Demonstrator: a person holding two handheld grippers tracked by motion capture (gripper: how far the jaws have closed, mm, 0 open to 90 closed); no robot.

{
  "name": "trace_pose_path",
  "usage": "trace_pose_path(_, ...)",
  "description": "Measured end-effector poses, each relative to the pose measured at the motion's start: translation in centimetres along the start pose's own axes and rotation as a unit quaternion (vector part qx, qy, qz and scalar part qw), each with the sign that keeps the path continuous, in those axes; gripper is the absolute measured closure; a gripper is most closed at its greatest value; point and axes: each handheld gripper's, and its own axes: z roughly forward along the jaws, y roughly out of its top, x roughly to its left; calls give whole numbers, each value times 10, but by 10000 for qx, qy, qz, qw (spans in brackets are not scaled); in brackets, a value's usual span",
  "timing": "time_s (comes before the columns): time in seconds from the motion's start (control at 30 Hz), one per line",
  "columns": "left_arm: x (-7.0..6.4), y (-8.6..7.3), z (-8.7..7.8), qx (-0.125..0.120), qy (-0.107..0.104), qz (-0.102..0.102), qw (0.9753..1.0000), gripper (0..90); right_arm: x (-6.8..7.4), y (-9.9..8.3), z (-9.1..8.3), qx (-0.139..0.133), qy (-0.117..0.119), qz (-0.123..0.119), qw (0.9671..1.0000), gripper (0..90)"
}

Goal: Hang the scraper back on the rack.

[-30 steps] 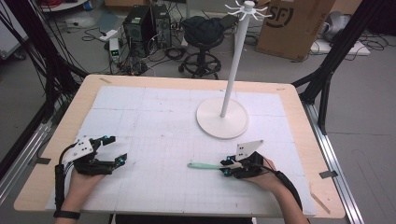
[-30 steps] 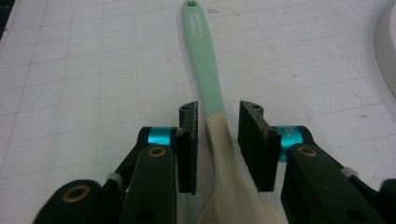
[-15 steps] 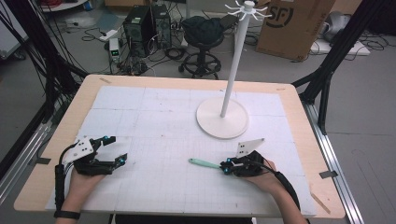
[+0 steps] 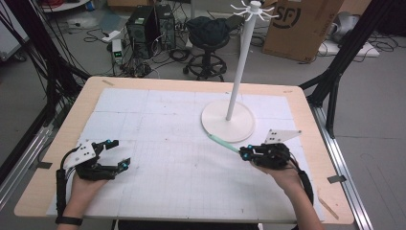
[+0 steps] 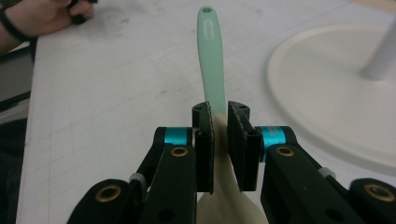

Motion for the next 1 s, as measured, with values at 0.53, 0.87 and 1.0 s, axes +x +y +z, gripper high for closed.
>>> trace_pose_path(0.53,0,0,0,-8,-21,-4,10000,172,-7,109,-121,-644,-899,141,9938,815)
trace_pose_path(0.87,0,0,1,-22,-18,-27,10000,173,-8,164,-173,-895,-1323,131,9871,815)
trace_pose_path(1.0,0,0,1,-14,-42,-39,10000,168,-8,179,-183,-966,-1437,150,9848,815)
